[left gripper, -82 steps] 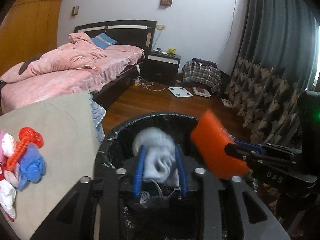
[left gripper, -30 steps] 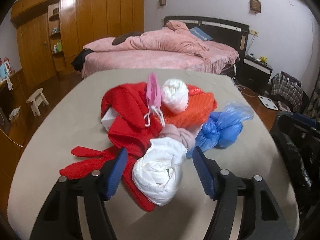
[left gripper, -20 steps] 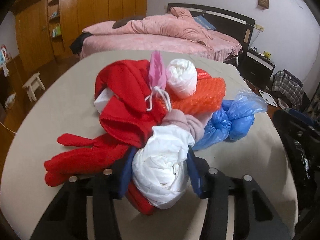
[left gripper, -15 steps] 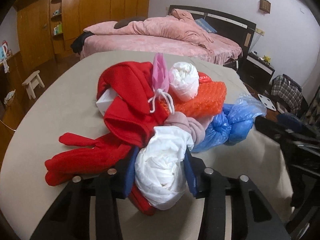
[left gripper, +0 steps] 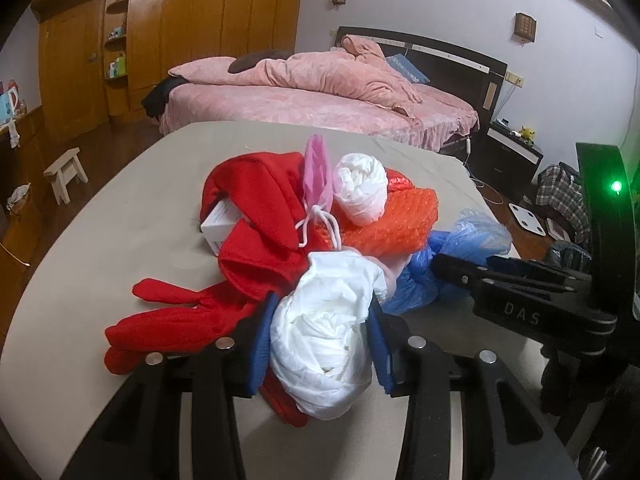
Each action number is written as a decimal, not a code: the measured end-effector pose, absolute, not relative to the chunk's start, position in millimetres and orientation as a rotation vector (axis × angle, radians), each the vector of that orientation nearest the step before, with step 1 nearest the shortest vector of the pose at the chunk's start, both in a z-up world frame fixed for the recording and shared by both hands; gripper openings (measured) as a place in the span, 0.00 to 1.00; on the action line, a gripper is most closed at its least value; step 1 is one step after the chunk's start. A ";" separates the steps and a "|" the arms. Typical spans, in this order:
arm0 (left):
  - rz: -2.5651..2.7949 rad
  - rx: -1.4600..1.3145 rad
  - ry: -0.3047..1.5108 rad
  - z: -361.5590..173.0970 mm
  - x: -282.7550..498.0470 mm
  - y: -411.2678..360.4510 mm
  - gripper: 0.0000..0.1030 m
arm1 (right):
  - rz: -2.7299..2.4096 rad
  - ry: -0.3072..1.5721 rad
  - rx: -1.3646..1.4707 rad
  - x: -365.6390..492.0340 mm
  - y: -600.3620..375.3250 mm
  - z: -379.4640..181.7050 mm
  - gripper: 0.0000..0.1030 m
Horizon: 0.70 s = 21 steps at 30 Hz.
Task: Collect trash
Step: 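Grasp the blue plastic bag with the right gripper while the left grasps white cloth, then carry the blue bag and white cloth over the bin and release both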
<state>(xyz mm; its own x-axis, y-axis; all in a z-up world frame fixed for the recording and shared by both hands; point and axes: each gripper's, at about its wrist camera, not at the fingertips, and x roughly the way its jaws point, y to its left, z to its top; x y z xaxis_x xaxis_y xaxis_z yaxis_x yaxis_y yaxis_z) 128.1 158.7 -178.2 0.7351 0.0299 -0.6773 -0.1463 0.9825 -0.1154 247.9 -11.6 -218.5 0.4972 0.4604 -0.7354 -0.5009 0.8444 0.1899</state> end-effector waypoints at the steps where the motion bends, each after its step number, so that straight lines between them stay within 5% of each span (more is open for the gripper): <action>1: 0.097 -0.166 0.736 -176.6 127.7 158.4 0.41 | 0.587 0.872 -0.054 246.4 -12.2 -216.9 0.34; 21: 0.047 -0.131 0.635 -129.1 108.4 127.2 0.41 | 0.541 0.761 0.001 195.3 -71.3 -154.3 0.33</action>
<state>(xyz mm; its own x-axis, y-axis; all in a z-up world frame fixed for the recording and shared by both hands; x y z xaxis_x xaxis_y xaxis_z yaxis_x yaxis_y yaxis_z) 108.4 127.2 -129.1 0.8040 0.0032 -0.5946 -0.0838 0.9906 -0.1080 195.3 -71.3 -154.3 0.5946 0.4661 -0.6551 -0.4656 0.8639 0.1920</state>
